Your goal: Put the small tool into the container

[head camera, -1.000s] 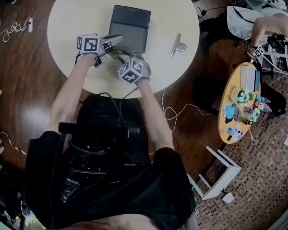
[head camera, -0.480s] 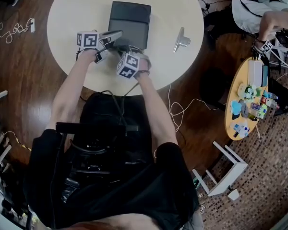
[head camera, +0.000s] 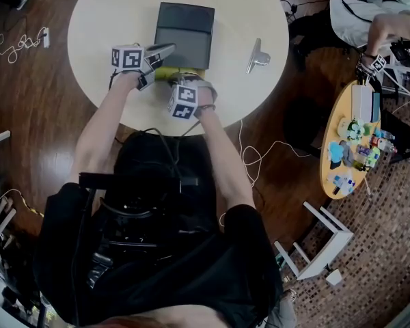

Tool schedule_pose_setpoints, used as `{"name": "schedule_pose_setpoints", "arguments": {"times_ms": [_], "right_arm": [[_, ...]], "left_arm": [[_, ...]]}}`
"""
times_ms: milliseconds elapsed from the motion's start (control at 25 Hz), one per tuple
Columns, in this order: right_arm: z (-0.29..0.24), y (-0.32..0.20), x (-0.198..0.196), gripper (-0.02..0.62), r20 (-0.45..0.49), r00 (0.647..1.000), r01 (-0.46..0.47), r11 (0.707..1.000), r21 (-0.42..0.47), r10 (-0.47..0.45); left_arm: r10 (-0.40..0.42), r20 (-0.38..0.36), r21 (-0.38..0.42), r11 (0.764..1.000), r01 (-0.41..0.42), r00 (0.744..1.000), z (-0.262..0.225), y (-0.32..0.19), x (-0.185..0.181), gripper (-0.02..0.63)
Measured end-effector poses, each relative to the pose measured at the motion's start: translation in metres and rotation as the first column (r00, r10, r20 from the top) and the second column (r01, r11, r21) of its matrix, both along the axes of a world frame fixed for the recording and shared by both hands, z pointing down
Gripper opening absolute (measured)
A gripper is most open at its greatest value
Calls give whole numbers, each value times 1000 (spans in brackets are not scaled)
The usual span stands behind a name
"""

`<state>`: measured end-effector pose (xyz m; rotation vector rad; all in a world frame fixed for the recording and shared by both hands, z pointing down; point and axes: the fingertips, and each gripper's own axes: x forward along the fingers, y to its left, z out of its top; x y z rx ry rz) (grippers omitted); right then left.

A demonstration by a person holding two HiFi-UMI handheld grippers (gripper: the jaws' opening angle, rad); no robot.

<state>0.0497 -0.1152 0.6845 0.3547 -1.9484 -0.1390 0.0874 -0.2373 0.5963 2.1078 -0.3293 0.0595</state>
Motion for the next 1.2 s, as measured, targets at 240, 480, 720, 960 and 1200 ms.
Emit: {"name": "schedule_pose_setpoints", "arguments": {"times_ms": [240, 480, 720, 960, 1200], "right_arm": [[0, 24, -2, 31, -2, 1000, 25, 1000, -12, -25], [-2, 40, -4, 28, 7, 999, 34, 999, -40, -34], [4, 41, -3, 66, 19, 999, -32, 998, -62, 33], [5, 50, -7, 34, -16, 999, 32, 995, -97, -33], [7, 67, -7, 32, -22, 998, 51, 994, -101, -54]], "left_arm": [[1, 1, 0, 1000, -1, 1000, 0, 0, 1, -6], [0, 2, -4, 1000, 0, 1000, 0, 2, 1, -6], [2, 1, 7, 1000, -2, 1000, -1, 1, 2, -6], [-4, 2, 16, 1000, 4, 1000, -3, 2, 3, -6], [-9, 3, 28, 1000, 9, 1000, -2, 2, 4, -6]]}}
